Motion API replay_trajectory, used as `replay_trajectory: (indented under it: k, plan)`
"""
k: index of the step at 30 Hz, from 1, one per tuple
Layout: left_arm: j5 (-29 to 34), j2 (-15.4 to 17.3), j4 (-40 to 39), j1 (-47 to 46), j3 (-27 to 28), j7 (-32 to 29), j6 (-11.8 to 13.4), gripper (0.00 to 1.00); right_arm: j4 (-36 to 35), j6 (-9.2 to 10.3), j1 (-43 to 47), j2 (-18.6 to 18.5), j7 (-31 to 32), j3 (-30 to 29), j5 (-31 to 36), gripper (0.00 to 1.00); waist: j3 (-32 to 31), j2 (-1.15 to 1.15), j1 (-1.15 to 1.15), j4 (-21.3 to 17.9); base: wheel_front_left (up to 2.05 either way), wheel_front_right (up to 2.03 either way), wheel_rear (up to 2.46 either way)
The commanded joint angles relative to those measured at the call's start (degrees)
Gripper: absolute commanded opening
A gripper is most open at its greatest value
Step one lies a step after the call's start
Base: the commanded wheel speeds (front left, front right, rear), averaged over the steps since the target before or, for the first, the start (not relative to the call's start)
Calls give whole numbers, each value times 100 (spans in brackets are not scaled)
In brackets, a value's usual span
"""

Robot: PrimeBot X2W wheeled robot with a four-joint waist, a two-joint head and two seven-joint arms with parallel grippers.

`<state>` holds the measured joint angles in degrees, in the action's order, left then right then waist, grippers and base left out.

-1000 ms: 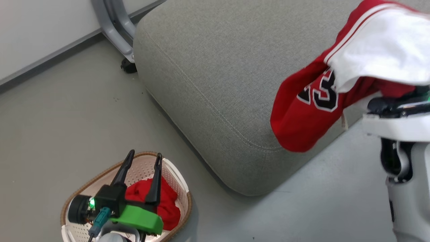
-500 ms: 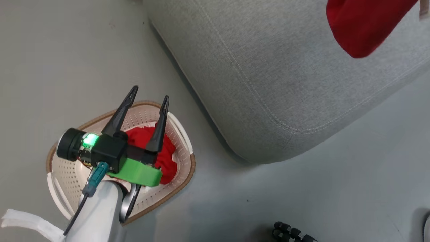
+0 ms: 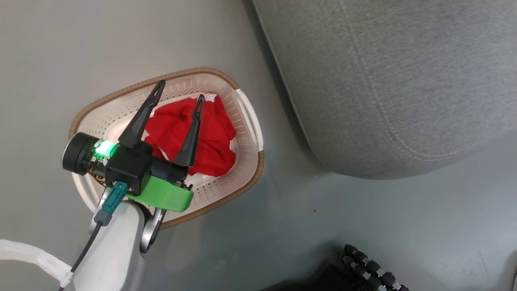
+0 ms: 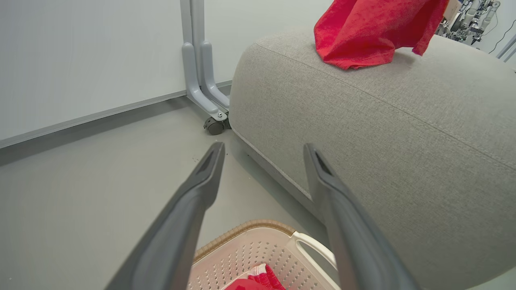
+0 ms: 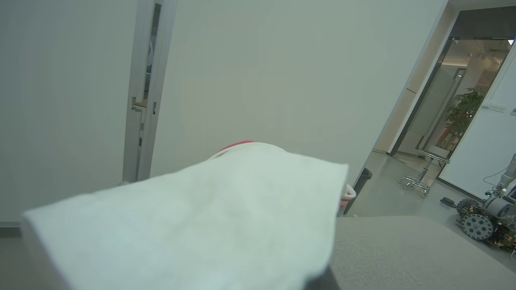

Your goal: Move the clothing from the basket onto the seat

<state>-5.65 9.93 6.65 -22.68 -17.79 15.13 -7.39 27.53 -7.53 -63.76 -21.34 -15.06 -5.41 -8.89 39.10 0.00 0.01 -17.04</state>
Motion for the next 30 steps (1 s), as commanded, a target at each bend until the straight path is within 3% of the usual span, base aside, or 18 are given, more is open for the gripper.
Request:
replay_trajectory:
  k: [1,8,13,14,15,23,30]
  plan:
    - [46,37,-12,-122,19,3,-15,100,163,9,108,33,-18,-22,97,0,281,0,-1,264,0,0,0]
    - [42,36,5,-132,-18,3,-16,100,1643,9,265,52,-18,310,419,0,358,0,-1,318,0,0,0]
    - [23,10,40,-152,-32,3,-16,100,2279,9,192,58,-18,306,384,0,356,0,-1,331,0,0,0]
    - [18,6,50,-147,-24,3,-16,100,2315,9,183,50,-18,327,386,69,340,0,-1,321,0,0,0]
    - [16,4,63,-135,-14,3,-16,100,2333,9,190,61,-18,339,370,99,320,0,-1,309,0,0,0]
    - [-40,-103,249,-33,0,3,-16,100,2258,9,493,18,-18,760,123,100,-154,0,-1,145,0,0,0]
    - [-126,-271,460,184,13,3,-16,100,2152,9,1032,-160,-18,1294,-296,100,-973,0,-1,13,0,0,0]
